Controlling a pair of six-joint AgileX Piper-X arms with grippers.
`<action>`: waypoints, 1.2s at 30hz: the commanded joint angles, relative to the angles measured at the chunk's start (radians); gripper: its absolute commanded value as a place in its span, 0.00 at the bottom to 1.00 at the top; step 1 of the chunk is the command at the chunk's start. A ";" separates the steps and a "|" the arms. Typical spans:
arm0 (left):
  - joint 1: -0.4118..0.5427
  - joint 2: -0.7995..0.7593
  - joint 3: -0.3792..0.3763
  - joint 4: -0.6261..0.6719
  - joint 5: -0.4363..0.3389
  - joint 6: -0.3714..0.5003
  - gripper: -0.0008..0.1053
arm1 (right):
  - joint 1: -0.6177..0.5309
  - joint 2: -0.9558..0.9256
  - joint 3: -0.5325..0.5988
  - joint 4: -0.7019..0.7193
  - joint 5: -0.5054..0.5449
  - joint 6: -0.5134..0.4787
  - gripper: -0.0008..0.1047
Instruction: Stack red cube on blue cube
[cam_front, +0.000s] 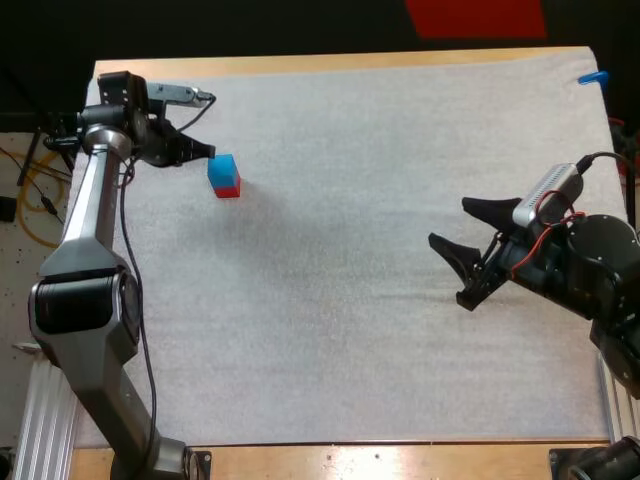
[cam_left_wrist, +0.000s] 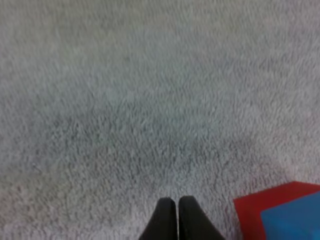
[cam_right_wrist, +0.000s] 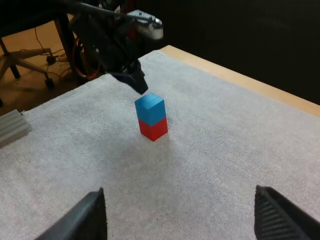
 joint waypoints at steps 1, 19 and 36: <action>-0.002 0.000 -0.010 0.010 -0.019 -0.010 0.01 | 0.001 -0.001 -0.013 -0.005 0.000 0.003 0.58; -0.037 0.074 -0.010 0.019 -0.033 -0.026 0.01 | 0.001 -0.001 -0.013 0.001 0.000 0.029 0.58; -0.037 0.078 -0.010 0.056 0.037 -0.041 0.01 | 0.001 -0.001 -0.013 0.001 0.022 0.029 0.58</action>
